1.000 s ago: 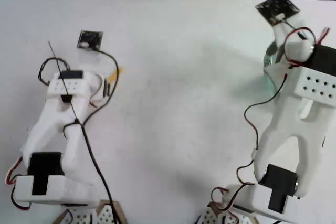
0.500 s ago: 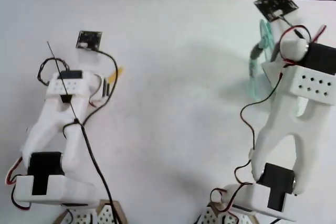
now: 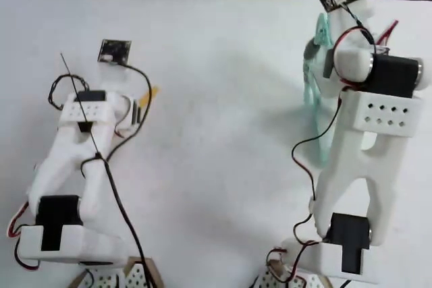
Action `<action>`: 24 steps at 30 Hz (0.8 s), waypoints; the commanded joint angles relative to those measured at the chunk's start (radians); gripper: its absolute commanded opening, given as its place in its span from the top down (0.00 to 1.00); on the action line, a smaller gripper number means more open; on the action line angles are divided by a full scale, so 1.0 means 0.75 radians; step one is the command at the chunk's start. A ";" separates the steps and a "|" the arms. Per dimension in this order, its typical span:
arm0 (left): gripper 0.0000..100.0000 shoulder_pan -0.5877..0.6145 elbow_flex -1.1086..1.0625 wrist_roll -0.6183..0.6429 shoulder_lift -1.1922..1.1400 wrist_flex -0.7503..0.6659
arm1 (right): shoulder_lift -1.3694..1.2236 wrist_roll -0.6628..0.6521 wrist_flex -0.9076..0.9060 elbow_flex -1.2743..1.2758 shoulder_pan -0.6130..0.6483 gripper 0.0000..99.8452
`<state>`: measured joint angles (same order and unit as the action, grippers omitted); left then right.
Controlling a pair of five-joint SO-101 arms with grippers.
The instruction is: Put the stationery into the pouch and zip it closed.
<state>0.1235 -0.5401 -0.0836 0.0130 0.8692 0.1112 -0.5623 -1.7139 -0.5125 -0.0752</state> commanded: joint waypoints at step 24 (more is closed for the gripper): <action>0.86 0.011 0.010 0.014 0.007 -0.027 | 0.040 0.254 0.077 -0.223 0.418 0.98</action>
<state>0.1235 -0.5401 -0.0836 0.0130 0.8631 0.1373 -0.3859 -1.6924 -0.6598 0.2256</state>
